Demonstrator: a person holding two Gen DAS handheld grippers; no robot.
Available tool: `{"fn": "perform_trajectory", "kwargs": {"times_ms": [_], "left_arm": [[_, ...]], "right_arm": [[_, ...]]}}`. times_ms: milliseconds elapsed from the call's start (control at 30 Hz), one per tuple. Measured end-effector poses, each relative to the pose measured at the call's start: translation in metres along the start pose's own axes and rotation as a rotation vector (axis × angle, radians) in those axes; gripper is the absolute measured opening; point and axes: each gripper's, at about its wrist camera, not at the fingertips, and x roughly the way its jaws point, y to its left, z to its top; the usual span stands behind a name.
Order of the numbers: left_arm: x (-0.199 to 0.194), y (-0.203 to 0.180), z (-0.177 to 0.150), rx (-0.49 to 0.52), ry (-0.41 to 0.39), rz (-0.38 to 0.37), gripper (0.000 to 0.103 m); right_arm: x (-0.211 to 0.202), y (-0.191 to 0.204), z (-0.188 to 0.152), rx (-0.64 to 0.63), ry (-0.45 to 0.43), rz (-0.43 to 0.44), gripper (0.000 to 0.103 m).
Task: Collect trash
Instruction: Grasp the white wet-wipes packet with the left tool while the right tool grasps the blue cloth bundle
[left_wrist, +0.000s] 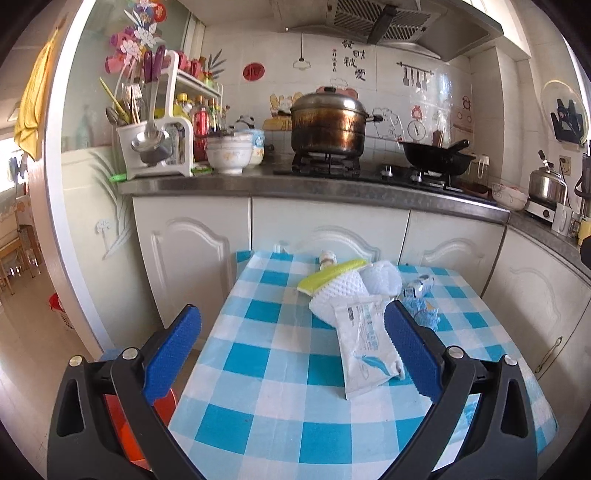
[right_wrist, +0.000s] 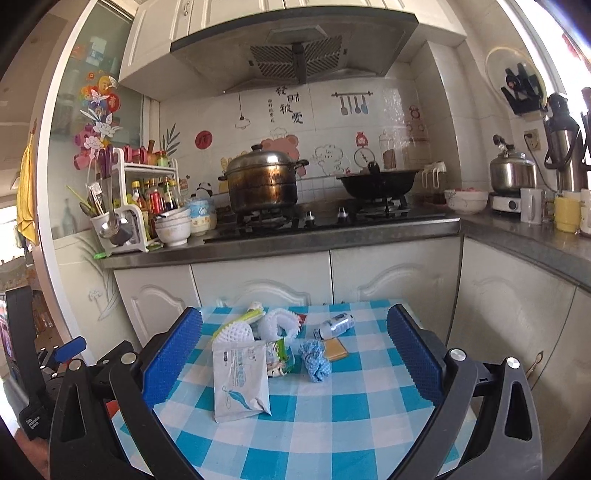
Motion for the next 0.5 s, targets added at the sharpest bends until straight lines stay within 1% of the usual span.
{"fn": "perform_trajectory", "kwargs": {"times_ms": [100,167,233,267,333,400,500], "left_arm": [[0.027,0.015,-0.019,-0.028,0.091,-0.039,0.1],[0.044,0.023,-0.029,-0.045,0.153,-0.078,0.1],[0.059,0.029,-0.035,-0.074,0.209,-0.13,0.1],[0.065,0.032,-0.037,-0.096,0.229,-0.155,0.1],[0.075,0.037,-0.041,-0.149,0.269,-0.211,0.1],[0.086,0.04,-0.045,-0.195,0.306,-0.267,0.1],[0.1,0.039,-0.051,-0.26,0.353,-0.352,0.1]], "right_arm": [[0.027,-0.013,-0.016,0.046,0.071,0.024,0.098],[0.046,-0.02,-0.028,0.09,0.121,0.074,0.098],[0.064,-0.025,-0.038,0.118,0.176,0.101,0.098],[0.074,-0.026,-0.043,0.138,0.206,0.113,0.098],[0.093,-0.028,-0.054,0.184,0.273,0.167,0.098],[0.111,-0.023,-0.067,0.195,0.324,0.22,0.098],[0.135,-0.014,-0.081,0.192,0.384,0.286,0.095]]}}
